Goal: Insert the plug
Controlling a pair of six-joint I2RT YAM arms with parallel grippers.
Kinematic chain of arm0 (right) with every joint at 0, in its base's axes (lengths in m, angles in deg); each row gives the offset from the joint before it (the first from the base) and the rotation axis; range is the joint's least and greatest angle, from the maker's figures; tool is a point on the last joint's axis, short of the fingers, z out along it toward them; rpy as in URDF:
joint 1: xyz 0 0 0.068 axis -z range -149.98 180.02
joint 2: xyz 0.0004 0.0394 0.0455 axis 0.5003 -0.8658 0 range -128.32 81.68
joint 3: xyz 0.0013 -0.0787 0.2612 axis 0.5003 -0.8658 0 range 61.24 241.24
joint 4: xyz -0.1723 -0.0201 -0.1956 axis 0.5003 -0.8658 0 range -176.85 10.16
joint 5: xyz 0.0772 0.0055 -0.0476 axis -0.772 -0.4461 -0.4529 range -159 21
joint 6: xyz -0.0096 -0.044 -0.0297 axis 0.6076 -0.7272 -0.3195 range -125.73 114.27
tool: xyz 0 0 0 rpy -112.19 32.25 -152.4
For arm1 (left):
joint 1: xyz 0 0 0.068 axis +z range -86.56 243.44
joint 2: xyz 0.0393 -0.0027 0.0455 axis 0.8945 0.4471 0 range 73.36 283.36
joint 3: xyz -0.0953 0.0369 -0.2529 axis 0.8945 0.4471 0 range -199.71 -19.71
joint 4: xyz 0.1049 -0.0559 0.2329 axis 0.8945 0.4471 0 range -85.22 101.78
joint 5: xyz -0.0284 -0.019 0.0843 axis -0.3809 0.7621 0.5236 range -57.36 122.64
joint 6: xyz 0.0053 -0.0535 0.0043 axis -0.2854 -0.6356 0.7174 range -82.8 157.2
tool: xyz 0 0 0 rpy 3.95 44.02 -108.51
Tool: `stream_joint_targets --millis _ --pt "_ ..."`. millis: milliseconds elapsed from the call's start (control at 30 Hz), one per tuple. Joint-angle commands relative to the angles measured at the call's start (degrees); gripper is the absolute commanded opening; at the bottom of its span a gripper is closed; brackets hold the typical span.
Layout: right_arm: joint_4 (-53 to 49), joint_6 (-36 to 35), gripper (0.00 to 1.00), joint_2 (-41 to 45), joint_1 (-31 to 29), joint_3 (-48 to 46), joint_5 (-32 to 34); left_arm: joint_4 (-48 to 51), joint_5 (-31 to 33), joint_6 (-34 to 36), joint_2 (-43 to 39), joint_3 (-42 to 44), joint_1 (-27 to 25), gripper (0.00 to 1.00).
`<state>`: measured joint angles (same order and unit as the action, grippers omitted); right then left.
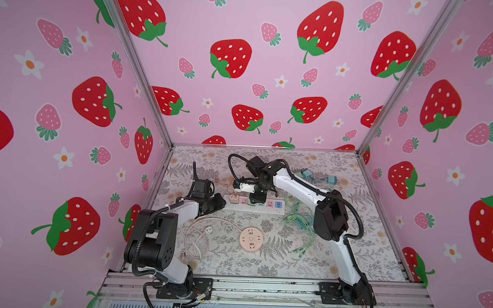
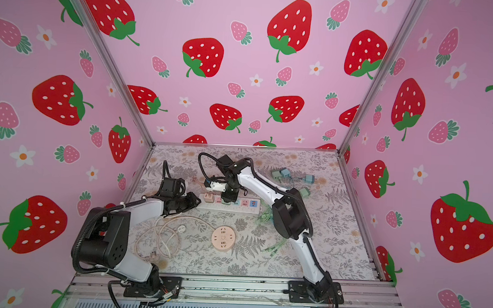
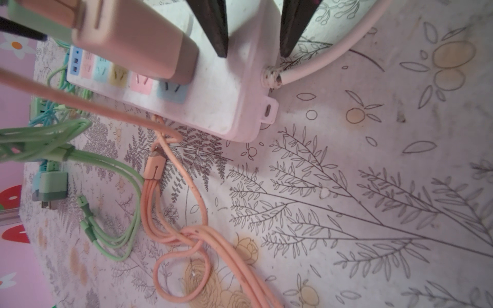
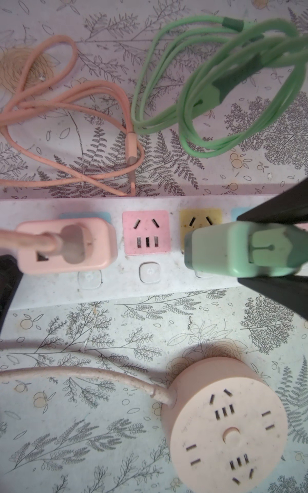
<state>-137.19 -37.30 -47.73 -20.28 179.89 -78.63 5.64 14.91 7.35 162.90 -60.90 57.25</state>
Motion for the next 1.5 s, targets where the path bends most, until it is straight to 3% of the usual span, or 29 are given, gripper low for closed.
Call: stream_joint_targets --millis 0,1000,1467 --pt "-0.23 -1.37 0.02 0.51 -0.17 0.08 2.53 1.18 0.25 0.3 1.0 0.63 0.4 0.35" --pt "-0.55 -1.16 0.02 4.1 0.44 -2.79 4.83 1.56 -0.1 0.62 0.56 0.41 0.75 0.35" --pt "0.91 -1.47 0.02 3.63 0.41 -3.63 1.26 1.09 -0.26 0.58 0.96 0.62 0.84 0.35"
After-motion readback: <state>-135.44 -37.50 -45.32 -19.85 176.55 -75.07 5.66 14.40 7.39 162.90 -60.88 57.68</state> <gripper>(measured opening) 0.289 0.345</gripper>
